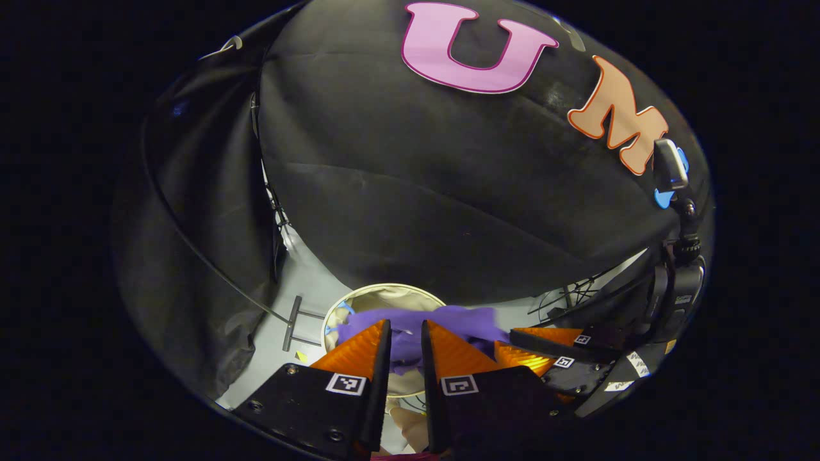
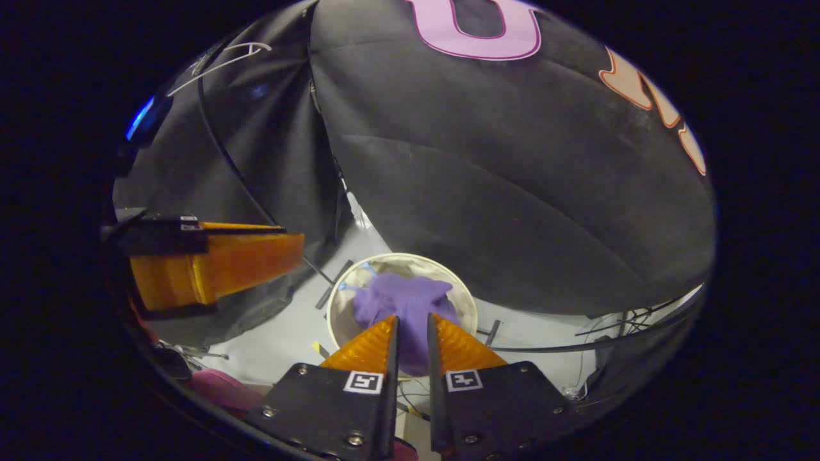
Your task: Grasp the clothes on the hanger with both hands and then place them into the laundry hamper below.
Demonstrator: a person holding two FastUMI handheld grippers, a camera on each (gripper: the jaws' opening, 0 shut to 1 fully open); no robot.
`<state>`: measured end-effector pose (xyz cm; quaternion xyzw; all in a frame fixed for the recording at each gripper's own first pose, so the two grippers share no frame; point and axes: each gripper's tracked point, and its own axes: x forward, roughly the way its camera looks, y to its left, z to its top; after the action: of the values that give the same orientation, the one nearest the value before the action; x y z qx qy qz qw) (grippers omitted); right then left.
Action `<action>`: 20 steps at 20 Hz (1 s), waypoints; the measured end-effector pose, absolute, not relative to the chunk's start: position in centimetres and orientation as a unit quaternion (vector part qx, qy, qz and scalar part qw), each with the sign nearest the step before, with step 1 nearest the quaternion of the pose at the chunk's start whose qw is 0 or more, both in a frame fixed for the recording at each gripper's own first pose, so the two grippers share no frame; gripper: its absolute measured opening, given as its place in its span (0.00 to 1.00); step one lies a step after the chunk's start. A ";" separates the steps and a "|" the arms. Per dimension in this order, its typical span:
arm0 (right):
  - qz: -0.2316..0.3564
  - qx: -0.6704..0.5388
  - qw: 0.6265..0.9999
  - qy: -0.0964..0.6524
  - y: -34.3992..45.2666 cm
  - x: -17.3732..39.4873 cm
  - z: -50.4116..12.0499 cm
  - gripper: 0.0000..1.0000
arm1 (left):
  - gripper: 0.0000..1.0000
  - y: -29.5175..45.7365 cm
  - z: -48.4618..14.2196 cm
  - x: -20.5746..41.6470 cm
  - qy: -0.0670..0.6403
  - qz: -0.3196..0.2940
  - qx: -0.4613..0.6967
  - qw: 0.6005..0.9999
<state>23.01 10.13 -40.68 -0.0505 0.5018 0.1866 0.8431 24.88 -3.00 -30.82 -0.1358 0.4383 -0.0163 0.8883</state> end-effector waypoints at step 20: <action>0.167 -0.028 0.864 0.475 9.5 26.5 -38.7 0.60 | 1.00 -2.6 -31.5 24.9 0.457 -0.003 -0.123 0.881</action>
<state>26.52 9.52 -38.73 -0.0280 0.4749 0.1674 0.8635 24.92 -2.64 -31.48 -0.1232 0.4568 -0.0029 0.8810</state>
